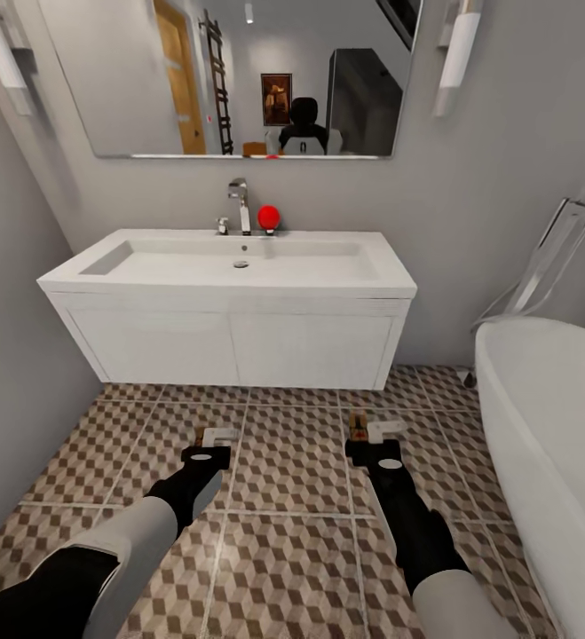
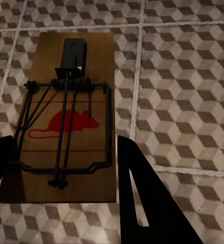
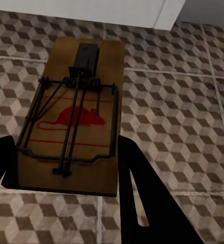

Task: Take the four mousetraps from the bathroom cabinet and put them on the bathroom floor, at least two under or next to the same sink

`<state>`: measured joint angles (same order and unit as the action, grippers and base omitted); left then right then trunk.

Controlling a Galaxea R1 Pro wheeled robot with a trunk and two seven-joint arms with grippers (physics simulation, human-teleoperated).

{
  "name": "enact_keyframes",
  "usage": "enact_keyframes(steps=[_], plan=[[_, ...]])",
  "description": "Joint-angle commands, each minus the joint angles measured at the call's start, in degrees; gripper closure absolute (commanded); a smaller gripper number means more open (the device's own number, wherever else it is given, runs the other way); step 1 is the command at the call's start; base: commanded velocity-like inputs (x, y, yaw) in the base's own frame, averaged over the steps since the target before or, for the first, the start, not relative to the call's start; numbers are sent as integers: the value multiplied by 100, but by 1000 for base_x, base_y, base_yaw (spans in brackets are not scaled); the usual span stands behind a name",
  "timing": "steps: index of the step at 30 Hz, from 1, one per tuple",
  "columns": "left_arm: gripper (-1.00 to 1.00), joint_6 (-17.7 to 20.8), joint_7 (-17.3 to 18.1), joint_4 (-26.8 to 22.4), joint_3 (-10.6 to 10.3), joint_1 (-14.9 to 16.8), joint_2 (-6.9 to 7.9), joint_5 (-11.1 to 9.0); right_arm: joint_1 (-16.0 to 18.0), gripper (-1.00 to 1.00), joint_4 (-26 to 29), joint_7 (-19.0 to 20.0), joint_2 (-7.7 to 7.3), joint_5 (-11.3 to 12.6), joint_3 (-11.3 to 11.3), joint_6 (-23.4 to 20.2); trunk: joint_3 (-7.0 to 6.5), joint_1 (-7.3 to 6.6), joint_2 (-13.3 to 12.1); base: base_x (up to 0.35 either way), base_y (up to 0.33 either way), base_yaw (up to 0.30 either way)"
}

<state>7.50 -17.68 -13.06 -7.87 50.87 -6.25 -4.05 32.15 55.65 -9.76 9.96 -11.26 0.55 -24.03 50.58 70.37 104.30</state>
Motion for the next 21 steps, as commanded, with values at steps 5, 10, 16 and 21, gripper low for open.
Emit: enact_keyframes(steps=[5, 10, 16, 21], plan=[[100, 41, -42, -11, -52, 1, 1, -26, 2, 100, 7, 9, 4, -26, 6, -32, 142, 110, 204, 0, 0, 0], [100, 27, -41, -8, -51, 1, 3, -26, 1, 100, 7, 9, 4, -26, 6, -32, 278, 219, 405, 0, 0, 0], [100, -489, 40, 23, -55, 1, 6, -26, 1, 100, -6, 20, 4, -21, 6, -32, 441, 351, 646, 0, 0, 0], [100, -822, 146, 31, -56, 1, 9, -26, 1, 100, -10, 26, 4, -18, 6, -30, 577, 461, 846, 0, 0, 0]])
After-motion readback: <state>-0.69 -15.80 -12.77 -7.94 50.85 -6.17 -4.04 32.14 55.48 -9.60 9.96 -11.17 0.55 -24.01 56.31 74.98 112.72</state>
